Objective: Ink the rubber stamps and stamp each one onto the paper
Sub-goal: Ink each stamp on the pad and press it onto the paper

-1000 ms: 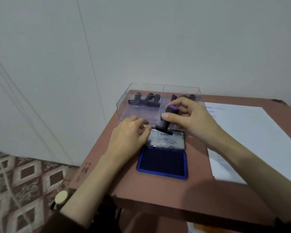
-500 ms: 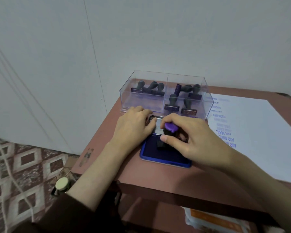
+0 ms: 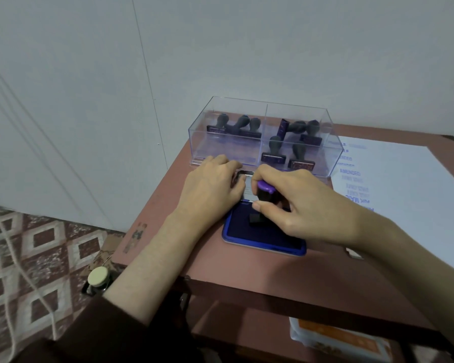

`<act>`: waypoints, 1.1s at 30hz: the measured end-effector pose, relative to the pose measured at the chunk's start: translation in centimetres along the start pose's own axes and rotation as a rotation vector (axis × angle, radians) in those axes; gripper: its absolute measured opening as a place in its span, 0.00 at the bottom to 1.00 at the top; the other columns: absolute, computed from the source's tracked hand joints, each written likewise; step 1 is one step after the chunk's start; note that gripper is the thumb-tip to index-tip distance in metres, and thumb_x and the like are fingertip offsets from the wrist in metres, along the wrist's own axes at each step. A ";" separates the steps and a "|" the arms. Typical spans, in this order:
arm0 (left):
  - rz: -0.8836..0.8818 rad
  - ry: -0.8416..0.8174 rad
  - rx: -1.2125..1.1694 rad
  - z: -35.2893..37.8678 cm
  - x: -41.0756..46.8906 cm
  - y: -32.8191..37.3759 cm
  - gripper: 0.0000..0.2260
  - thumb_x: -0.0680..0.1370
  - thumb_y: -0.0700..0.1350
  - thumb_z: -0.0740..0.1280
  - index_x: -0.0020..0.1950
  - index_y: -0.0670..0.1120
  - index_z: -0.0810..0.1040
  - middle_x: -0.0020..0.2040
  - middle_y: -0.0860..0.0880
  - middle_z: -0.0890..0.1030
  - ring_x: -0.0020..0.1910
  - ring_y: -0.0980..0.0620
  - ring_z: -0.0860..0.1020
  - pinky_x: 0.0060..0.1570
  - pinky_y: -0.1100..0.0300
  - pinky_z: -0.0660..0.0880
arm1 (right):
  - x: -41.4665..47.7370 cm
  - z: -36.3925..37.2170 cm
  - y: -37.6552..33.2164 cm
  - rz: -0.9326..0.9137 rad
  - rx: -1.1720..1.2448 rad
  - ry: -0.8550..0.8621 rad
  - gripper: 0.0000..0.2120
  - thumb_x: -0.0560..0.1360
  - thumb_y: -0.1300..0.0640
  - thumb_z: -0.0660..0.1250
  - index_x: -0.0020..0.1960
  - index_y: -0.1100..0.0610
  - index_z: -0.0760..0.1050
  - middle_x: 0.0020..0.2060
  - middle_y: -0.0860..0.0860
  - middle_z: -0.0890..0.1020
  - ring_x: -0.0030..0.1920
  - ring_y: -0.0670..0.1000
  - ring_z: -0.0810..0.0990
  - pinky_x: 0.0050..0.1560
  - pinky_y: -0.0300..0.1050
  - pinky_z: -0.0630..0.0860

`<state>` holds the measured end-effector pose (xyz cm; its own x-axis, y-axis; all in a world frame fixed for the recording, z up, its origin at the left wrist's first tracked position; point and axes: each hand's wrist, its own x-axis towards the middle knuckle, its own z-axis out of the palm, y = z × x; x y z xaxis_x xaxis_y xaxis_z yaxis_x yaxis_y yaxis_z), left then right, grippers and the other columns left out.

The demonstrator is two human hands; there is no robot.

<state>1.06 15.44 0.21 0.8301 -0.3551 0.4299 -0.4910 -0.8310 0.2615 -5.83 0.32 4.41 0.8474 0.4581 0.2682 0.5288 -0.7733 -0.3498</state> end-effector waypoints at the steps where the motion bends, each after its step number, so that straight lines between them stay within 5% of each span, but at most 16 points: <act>1: 0.003 0.000 -0.001 0.0 0.0 0.0 0.14 0.79 0.52 0.59 0.60 0.50 0.76 0.51 0.50 0.77 0.54 0.49 0.73 0.40 0.60 0.63 | 0.0 0.0 0.0 0.002 0.008 0.005 0.08 0.75 0.57 0.66 0.44 0.53 0.66 0.26 0.41 0.69 0.29 0.39 0.71 0.33 0.31 0.66; 8: 0.006 0.003 0.001 0.1 0.0 -0.1 0.13 0.79 0.52 0.60 0.60 0.49 0.77 0.51 0.49 0.77 0.53 0.49 0.73 0.41 0.59 0.66 | -0.3 0.3 0.0 0.002 0.010 0.039 0.07 0.75 0.58 0.66 0.44 0.56 0.67 0.26 0.42 0.69 0.29 0.40 0.70 0.33 0.30 0.65; 17: 0.006 0.005 -0.002 0.1 0.1 0.0 0.13 0.79 0.51 0.60 0.60 0.48 0.76 0.52 0.49 0.77 0.54 0.48 0.73 0.44 0.55 0.69 | -0.7 0.7 -0.3 -0.014 -0.032 0.059 0.07 0.72 0.53 0.60 0.44 0.56 0.66 0.29 0.44 0.70 0.31 0.49 0.67 0.34 0.42 0.63; 26: 0.005 0.002 0.011 0.1 0.1 0.1 0.14 0.78 0.50 0.60 0.61 0.48 0.76 0.53 0.49 0.77 0.55 0.48 0.73 0.43 0.57 0.67 | -0.9 1.1 -0.2 -0.019 -0.032 0.084 0.06 0.72 0.55 0.61 0.43 0.56 0.65 0.29 0.43 0.67 0.32 0.42 0.68 0.36 0.32 0.65; 33: 0.022 -0.025 0.041 -0.4 0.0 0.3 0.15 0.78 0.49 0.59 0.63 0.48 0.75 0.55 0.49 0.77 0.55 0.49 0.72 0.41 0.61 0.62 | -1.2 1.3 -0.4 -0.046 -0.046 0.094 0.08 0.73 0.55 0.61 0.42 0.51 0.61 0.30 0.41 0.67 0.32 0.42 0.67 0.37 0.33 0.65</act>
<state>0.82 15.30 0.62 0.8259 -0.3835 0.4134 -0.4983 -0.8395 0.2166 -6.99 0.67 3.10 0.8130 0.4522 0.3668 0.5625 -0.7727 -0.2942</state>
